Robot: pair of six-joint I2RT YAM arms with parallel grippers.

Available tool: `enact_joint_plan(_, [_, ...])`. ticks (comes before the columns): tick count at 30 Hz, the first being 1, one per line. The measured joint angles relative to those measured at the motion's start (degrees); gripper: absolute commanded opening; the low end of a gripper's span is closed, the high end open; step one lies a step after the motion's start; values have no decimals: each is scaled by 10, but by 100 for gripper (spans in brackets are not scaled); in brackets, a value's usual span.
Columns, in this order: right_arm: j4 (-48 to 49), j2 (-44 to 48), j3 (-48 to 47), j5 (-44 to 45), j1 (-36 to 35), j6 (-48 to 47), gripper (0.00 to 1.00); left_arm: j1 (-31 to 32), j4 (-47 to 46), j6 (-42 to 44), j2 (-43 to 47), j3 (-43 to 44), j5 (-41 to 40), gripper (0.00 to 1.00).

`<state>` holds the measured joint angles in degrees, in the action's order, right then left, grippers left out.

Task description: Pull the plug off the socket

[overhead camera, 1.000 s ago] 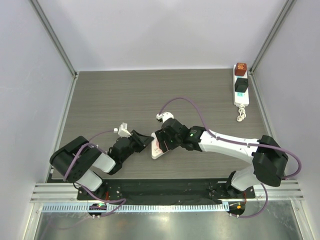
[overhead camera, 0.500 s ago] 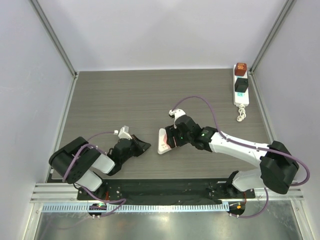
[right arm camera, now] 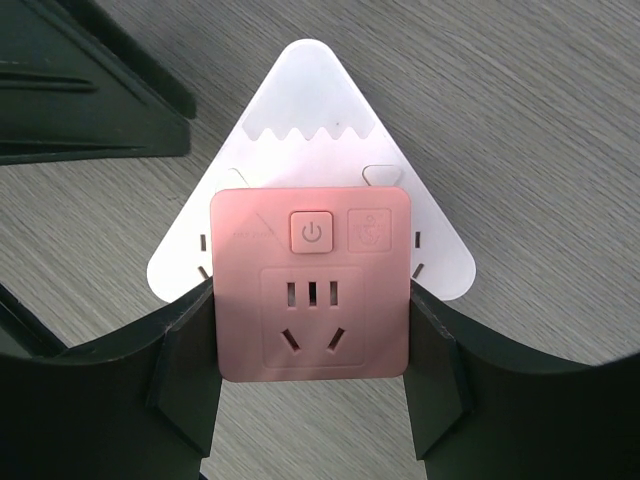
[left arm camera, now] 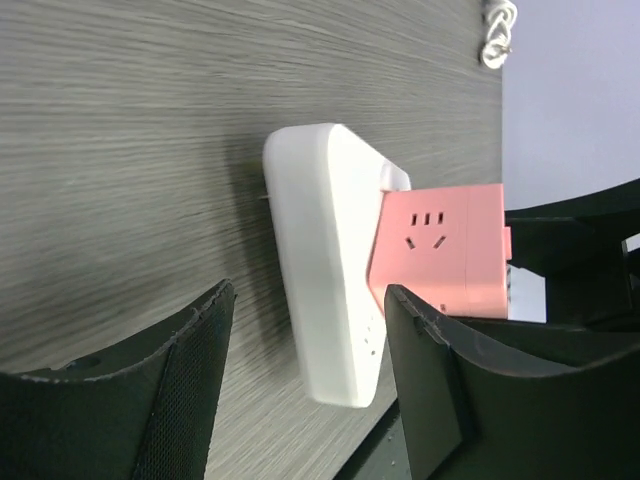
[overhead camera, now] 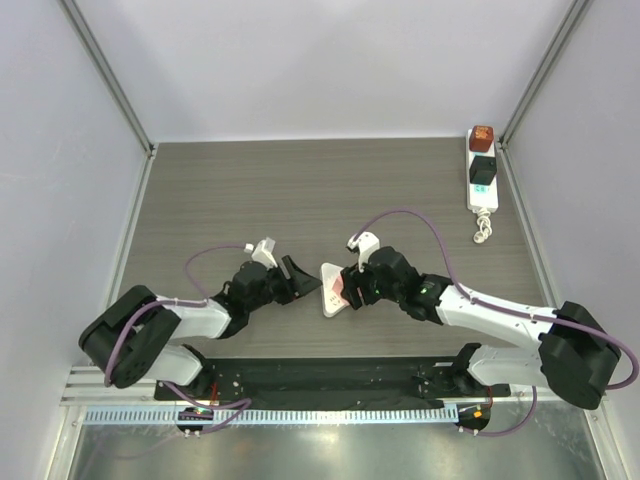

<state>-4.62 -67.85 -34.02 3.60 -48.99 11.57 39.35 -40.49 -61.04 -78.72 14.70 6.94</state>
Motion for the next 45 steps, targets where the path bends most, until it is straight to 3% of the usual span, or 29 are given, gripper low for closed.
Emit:
enact_joint_plan(5, [16, 0, 6, -19, 0, -8, 1, 0, -45, -14, -93, 28, 47, 63])
enact_joint_plan(9, [30, 7, 18, -29, 0, -12, 1, -1, -135, -47, -171, 39, 72, 61])
enact_joint_plan(14, [38, 19, 30, -39, 0, -11, 1, -1, -182, -68, -215, 51, 90, 52])
enact_joint_plan(18, [40, 19, 31, -39, 0, -9, 1, -1, -191, -80, -218, 53, 96, 33])
enact_joint_plan(22, [43, 17, 31, -36, 0, -6, 2, -3, -195, -85, -217, 53, 96, 5])
enact_joint_plan(23, [45, 16, 31, -36, 0, -5, 8, -3, -194, -84, -216, 53, 95, 1])
enact_joint_plan(26, [52, 10, 31, -38, 0, -1, 20, -4, -173, -74, -198, 51, 84, 0])
enact_joint_plan(30, [64, 1, 28, -49, 0, 16, 22, 5, -97, -33, -134, 51, 44, 0])
enact_joint_plan(31, [64, -1, 26, -52, 0, 20, 20, 11, -70, -24, -116, 54, 29, 0])
enact_joint_plan(33, [63, -2, 24, -56, 0, 29, 3, 30, 0, 5, -73, 69, -18, 0])
enact_joint_plan(34, [64, -1, 24, -57, 0, 36, 1, 37, 27, 16, -58, 75, -37, 0])
enact_joint_plan(38, [87, 4, 36, -60, 0, 66, 1, 54, 85, 41, -21, 86, -86, 0])
enact_joint_plan(45, [172, 68, 123, -57, 0, 82, 1, 68, 68, 52, -26, 84, -92, 0])
